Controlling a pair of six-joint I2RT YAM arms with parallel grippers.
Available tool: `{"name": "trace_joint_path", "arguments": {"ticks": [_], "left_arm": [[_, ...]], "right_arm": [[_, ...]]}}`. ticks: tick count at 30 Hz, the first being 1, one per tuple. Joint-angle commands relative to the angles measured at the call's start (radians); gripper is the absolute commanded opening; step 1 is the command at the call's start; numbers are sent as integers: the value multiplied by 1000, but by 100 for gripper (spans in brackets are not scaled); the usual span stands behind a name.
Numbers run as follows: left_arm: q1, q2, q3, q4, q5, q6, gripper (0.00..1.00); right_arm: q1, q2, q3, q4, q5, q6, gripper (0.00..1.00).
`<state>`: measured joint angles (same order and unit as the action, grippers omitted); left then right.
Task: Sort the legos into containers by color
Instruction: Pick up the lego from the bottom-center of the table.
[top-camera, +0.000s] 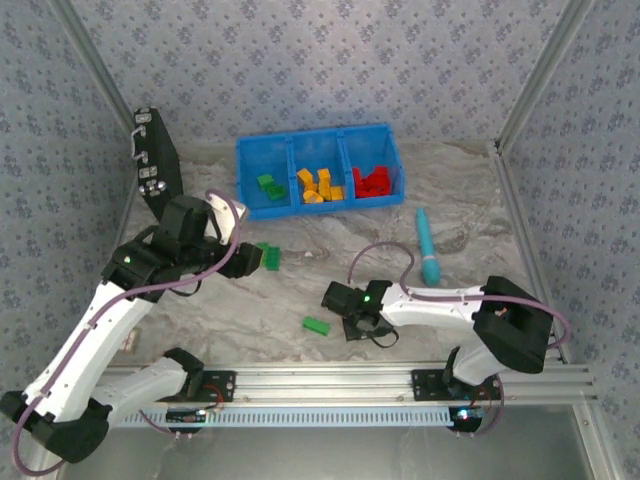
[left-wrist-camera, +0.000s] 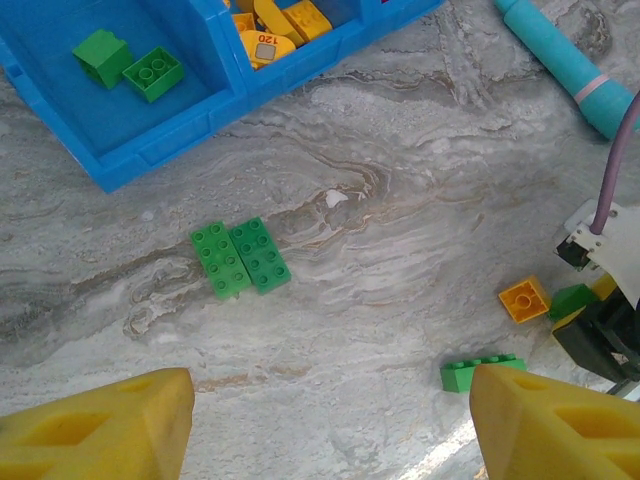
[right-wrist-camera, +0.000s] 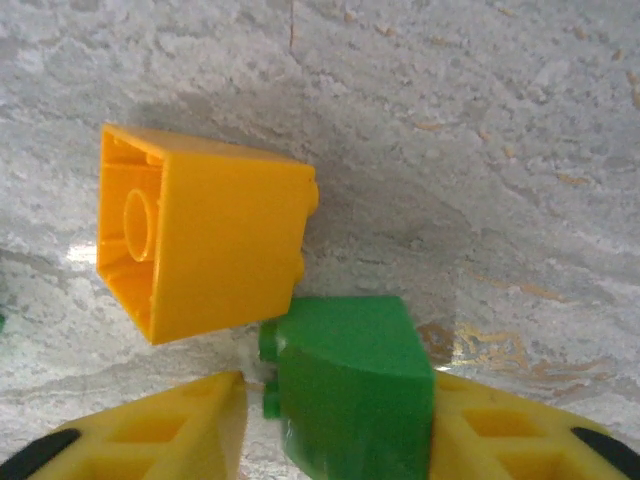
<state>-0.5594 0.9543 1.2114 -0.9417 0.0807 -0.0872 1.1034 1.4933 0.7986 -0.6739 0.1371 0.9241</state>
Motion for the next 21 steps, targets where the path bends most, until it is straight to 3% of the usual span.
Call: {"name": "trace_joint_path", "arguments": {"ticks": [1, 11, 16, 21], "left_arm": [[-8, 11, 36, -6, -13, 1, 73], [-1, 44, 45, -13, -31, 19, 73], [13, 22, 33, 1, -55, 28, 74], [40, -10, 13, -11, -65, 23, 73]], "right_arm": [[-16, 11, -18, -1, -11, -13, 42], [-66, -43, 80, -122, -47, -88, 27], [-201, -106, 281, -234, -78, -242, 26], [-350, -17, 554, -244, -117, -440, 25]]}}
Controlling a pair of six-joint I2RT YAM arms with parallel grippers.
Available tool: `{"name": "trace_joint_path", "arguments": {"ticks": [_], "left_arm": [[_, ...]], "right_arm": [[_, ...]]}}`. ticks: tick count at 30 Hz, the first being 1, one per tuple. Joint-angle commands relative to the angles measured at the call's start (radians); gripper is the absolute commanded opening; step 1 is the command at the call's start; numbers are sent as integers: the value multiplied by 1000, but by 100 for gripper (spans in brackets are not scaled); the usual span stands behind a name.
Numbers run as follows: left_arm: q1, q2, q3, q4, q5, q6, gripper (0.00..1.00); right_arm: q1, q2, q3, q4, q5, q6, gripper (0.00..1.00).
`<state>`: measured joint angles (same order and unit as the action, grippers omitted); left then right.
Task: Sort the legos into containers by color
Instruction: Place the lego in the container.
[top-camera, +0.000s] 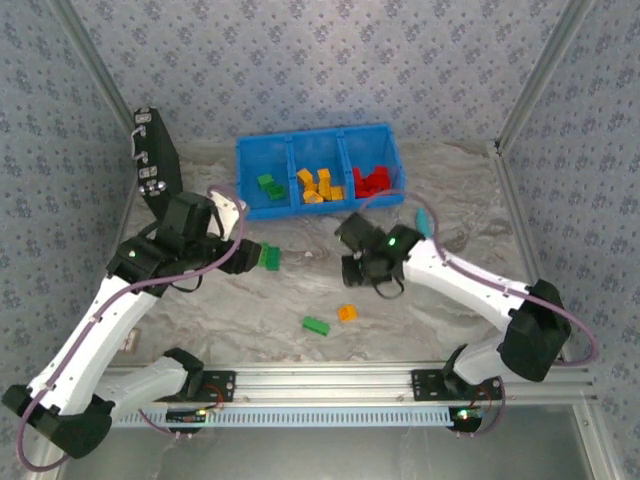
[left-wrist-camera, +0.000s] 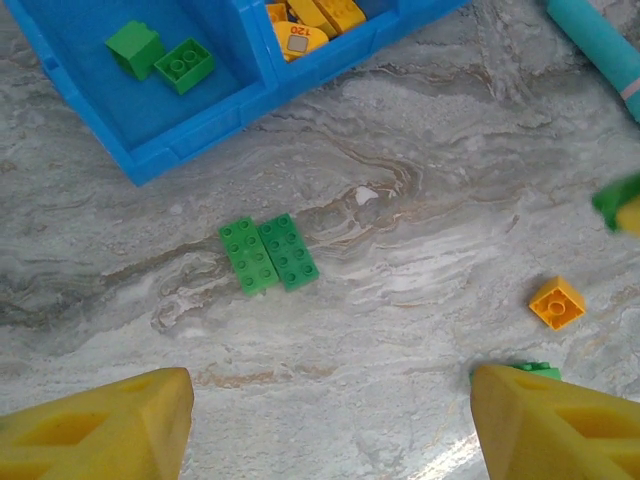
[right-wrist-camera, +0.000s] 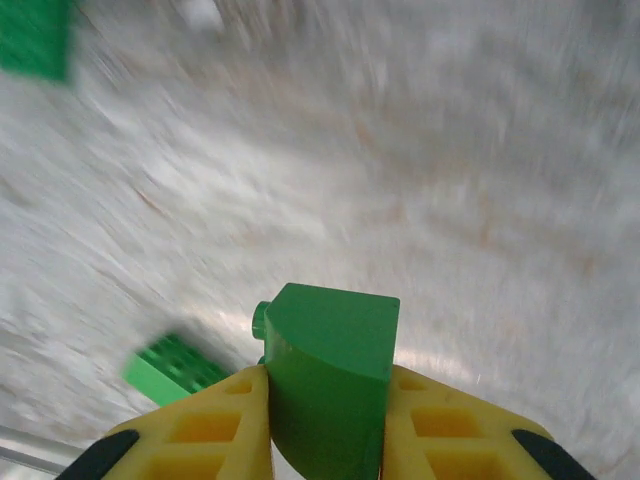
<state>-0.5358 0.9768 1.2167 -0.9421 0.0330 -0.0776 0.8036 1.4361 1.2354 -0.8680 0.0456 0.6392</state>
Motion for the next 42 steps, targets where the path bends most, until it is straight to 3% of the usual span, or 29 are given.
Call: {"name": "trace_joint_path", "arguments": {"ticks": [1, 9, 13, 17, 25, 37, 42], "left_arm": [[27, -43, 1, -9, -18, 6, 74], [101, -114, -59, -12, -26, -22, 75], [115, -131, -68, -18, -29, -36, 76], [126, -145, -85, -17, -31, -48, 77], [137, -152, -117, -31, -24, -56, 77], [140, -155, -123, -18, -12, -76, 77], [140, -151, -105, -24, -20, -85, 77]], "right_arm": [[-71, 86, 188, -47, -26, -195, 25], [-102, 568, 860, -74, -44, -443, 24], [-101, 825, 1207, -81, -62, -493, 24], [-98, 1029, 1437, -38, -92, -508, 24], [-83, 1138, 1400, 222, -92, -551, 27], [-81, 1158, 1434, 224, -102, -586, 50], [-86, 1052, 1346, 171, -103, -613, 51]]}}
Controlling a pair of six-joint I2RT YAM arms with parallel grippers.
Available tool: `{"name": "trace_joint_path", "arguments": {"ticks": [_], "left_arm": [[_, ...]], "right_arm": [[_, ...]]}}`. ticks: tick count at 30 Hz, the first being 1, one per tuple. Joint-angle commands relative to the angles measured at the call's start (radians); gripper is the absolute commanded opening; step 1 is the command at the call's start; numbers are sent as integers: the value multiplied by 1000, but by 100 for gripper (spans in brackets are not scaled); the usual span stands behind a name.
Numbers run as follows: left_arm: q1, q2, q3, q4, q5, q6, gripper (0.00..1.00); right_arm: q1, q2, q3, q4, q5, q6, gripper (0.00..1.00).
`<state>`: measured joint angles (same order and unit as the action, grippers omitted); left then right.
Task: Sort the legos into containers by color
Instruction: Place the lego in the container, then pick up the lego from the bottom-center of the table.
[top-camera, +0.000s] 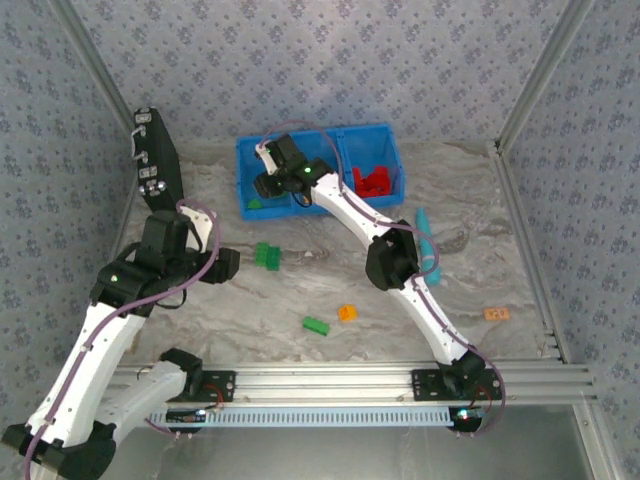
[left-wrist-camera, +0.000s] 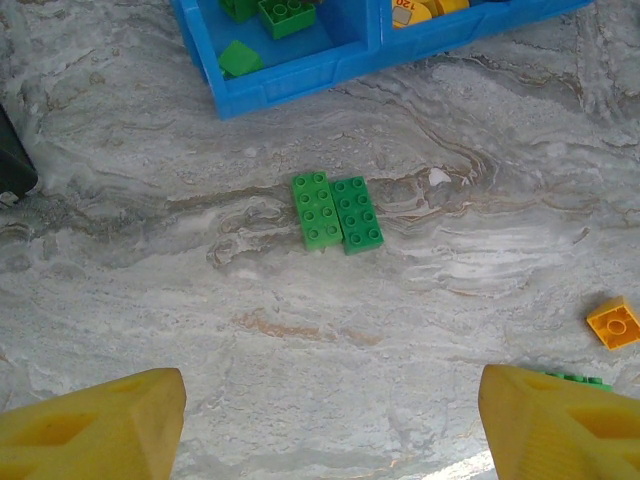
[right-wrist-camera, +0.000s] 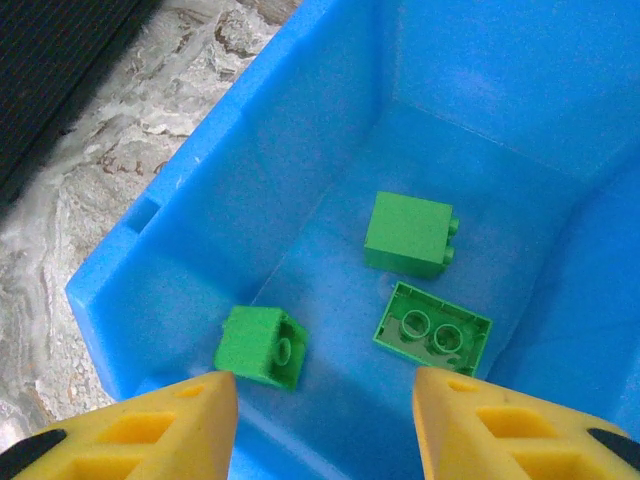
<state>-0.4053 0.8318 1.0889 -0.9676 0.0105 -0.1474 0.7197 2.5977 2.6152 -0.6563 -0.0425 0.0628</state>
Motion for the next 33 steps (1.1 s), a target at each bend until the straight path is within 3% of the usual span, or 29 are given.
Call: {"name": "trace_joint_path", "arguments": {"ticks": [1, 8, 15, 19, 25, 33], "left_arm": [[10, -6, 25, 2, -2, -17, 77], [9, 27, 30, 43, -3, -26, 77], [10, 51, 36, 73, 7, 2, 77], [10, 69, 41, 75, 31, 7, 77], [10, 85, 38, 94, 54, 18, 77], [8, 80, 28, 95, 63, 13, 77]], "right_arm": [[-1, -166, -109, -39, -8, -45, 51], [9, -655, -815, 50, 19, 11, 52], [79, -1040, -1357, 61, 143, 255, 52], [127, -1197, -1545, -14, 228, 427, 53], [171, -1351, -1722, -14, 233, 620, 57], [172, -1370, -1805, 50, 168, 665, 63]]}}
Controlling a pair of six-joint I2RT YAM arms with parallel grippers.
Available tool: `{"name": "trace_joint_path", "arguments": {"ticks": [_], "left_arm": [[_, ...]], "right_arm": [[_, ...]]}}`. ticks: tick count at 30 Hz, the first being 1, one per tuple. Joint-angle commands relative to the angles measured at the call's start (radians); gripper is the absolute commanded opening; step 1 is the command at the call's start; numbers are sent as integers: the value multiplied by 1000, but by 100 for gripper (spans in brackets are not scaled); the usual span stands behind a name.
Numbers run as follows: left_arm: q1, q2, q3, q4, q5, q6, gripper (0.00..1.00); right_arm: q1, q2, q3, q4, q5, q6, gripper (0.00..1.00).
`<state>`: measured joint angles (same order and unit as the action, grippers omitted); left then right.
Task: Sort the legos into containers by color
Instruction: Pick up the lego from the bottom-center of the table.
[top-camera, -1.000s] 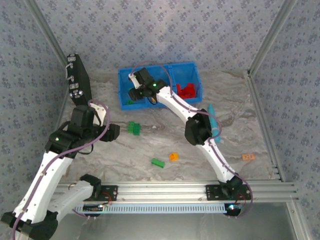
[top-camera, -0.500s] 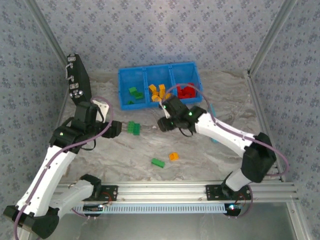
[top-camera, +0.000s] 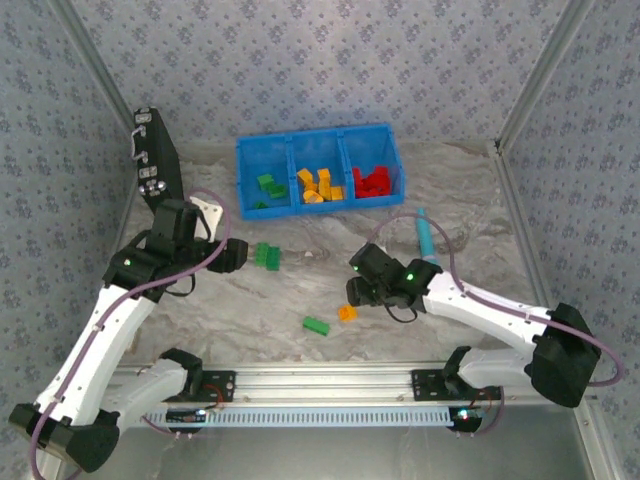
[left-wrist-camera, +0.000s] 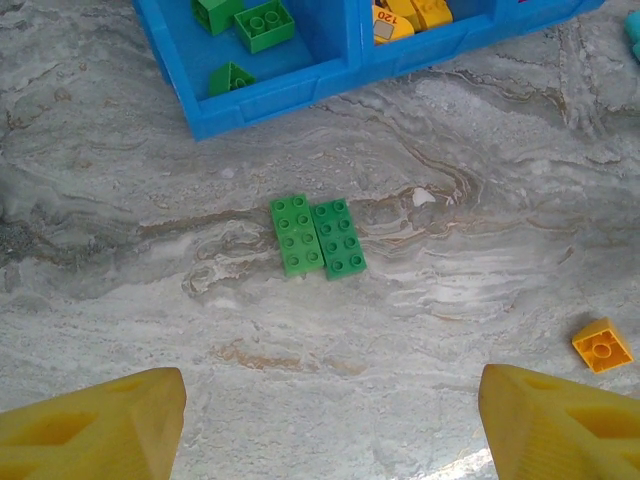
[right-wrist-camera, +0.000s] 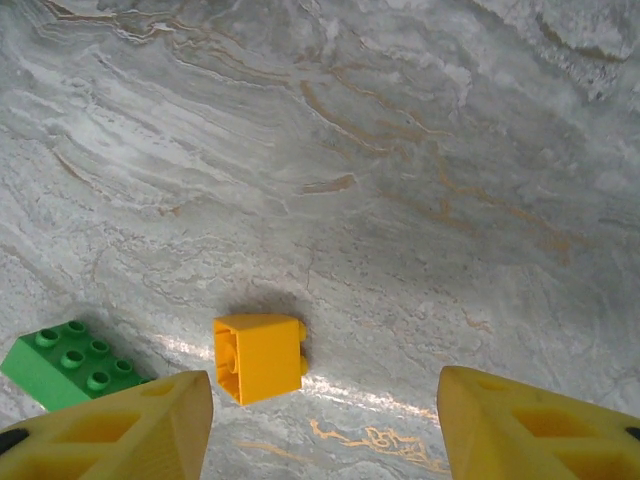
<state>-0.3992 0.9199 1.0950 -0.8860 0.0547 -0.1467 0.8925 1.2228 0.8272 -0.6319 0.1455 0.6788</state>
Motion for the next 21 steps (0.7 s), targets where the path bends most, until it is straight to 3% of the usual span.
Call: {"name": "trace_joint_path", "arguments": {"ticks": [1, 9, 21], "left_arm": [[2, -10, 20, 12, 19, 12, 77], [2, -28, 8, -1, 17, 13, 77], [0, -42, -2, -8, 14, 19, 77]], "right_arm": [[-2, 16, -20, 27, -35, 46, 64], [26, 113, -22, 85, -112, 83, 65], [77, 272, 58, 35, -96, 82, 66]]}}
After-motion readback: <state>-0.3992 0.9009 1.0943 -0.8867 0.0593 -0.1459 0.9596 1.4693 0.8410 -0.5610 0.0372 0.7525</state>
